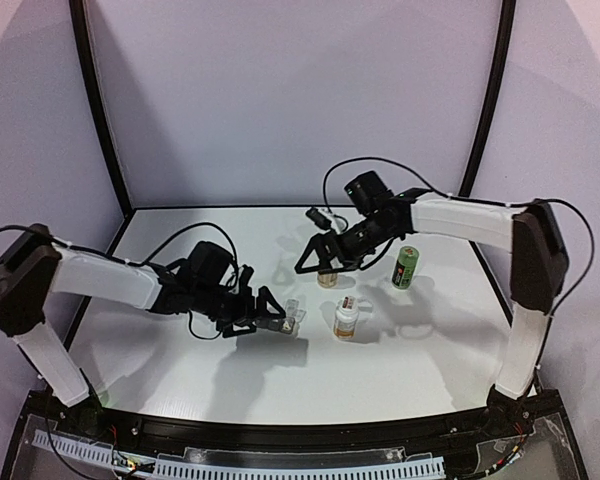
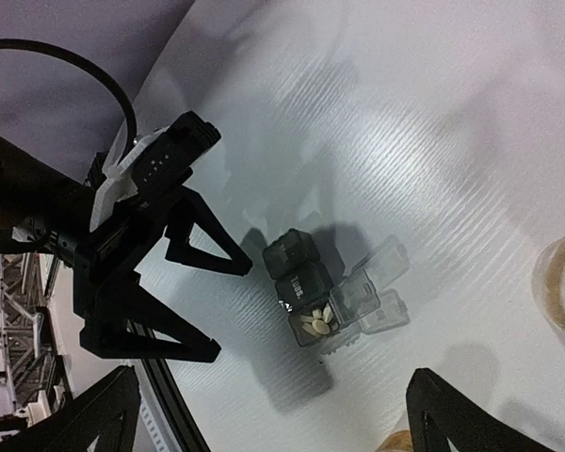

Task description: Sort the pills into containers

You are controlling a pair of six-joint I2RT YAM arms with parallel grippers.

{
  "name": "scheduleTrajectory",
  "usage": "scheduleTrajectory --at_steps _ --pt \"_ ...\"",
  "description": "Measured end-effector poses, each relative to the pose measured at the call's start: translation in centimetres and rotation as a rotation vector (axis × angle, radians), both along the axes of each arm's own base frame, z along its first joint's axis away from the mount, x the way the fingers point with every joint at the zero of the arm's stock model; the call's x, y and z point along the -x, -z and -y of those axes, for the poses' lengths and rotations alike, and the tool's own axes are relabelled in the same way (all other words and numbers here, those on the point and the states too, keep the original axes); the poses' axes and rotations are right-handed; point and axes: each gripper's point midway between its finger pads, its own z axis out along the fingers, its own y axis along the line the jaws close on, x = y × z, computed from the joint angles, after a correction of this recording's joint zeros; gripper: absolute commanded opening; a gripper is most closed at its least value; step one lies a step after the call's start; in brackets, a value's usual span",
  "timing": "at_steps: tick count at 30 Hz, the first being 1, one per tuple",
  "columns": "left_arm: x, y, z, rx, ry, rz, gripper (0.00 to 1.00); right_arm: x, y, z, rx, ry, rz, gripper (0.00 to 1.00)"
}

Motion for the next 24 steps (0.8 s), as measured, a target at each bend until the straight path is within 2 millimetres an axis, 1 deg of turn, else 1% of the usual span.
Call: scheduleTrajectory --at_steps 2,4,7,11,14,17,21,24 --pt "-0.1 0.5 0.5 0.023 -0.004 -0.024 0.99 -0.2 1.3 -0.6 0.007 -0.01 -0.033 0.99" --pt "-0.3 0.4 1.0 0.047 -0.01 -0.03 0.99 -0.4 2.3 -1.1 0.012 -0.015 -0.06 0.99" --pt "-0.6 0.2 1.3 0.065 -0.015 -0.023 0.99 -0.9 3.2 -1.6 0.019 -0.016 -0.082 0.99" --pt "-1.1 0.9 1.5 0.05 -0.018 -0.021 0.99 -1.6 3.8 -2.1 0.022 -0.005 -0.097 0.99" --pt "-1.6 1.8 1.7 0.027 -0.02 -0.022 0.99 -1.7 4.1 -2.1 0.03 0.007 -0.11 0.99" --pt "-1.8 2.2 1.7 0.018 -0.016 -0.02 0.99 -1.8 4.1 -2.1 0.034 0.018 -0.116 0.99" --pt "-2.5 1.6 2.2 0.021 -0.002 0.007 0.99 -1.8 4.2 -2.0 0.037 0.033 -0.132 0.99" --pt "-3.5 0.9 2.7 0.032 0.006 0.04 0.99 -2.0 4.5 -1.8 0.057 0.051 -0.131 0.98"
